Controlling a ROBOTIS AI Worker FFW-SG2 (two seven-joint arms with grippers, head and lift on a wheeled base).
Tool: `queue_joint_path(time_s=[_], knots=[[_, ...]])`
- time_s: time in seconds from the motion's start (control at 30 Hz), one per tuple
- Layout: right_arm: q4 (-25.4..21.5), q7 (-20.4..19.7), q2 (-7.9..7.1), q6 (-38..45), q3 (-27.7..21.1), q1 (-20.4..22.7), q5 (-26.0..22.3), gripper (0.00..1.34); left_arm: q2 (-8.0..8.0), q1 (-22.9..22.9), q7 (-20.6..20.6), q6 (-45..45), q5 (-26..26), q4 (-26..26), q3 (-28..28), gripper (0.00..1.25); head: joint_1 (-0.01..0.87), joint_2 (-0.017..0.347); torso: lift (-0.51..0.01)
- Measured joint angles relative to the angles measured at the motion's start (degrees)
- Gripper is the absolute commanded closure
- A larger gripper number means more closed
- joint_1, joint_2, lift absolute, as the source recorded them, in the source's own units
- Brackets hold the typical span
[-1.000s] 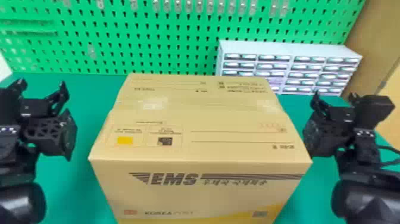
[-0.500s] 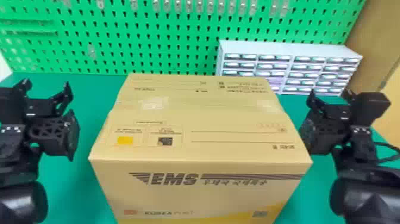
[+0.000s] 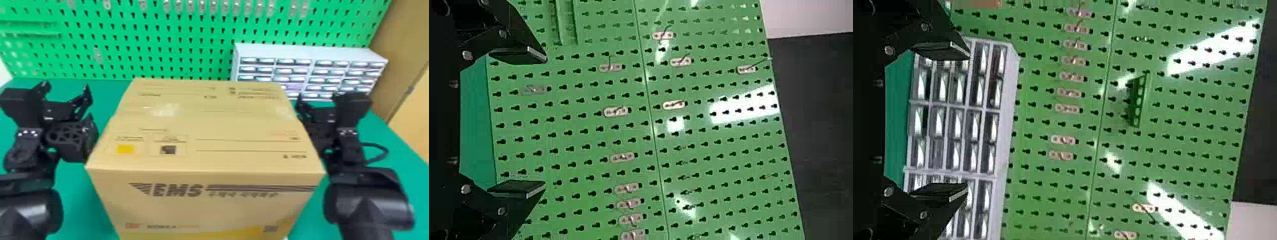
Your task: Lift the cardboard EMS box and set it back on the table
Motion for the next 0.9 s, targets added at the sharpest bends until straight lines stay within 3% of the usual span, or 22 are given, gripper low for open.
queue_joint_path(time_s=[0.3,0.9], knots=[[0.7,-1.2,0.22,0.0,3.3,-0.8,0.4,0.34,0.01,-0.7,0.0,0.2,0.0,0.2,-1.7,0.37,0.678,-0.014,-0.096],[0.7,-1.2,0.21,0.0,3.1,-1.3,0.4,0.34,0.01,-0.5,0.0,0.4,1.2,0.1,-4.9,0.37,0.678,-0.014,-0.096]])
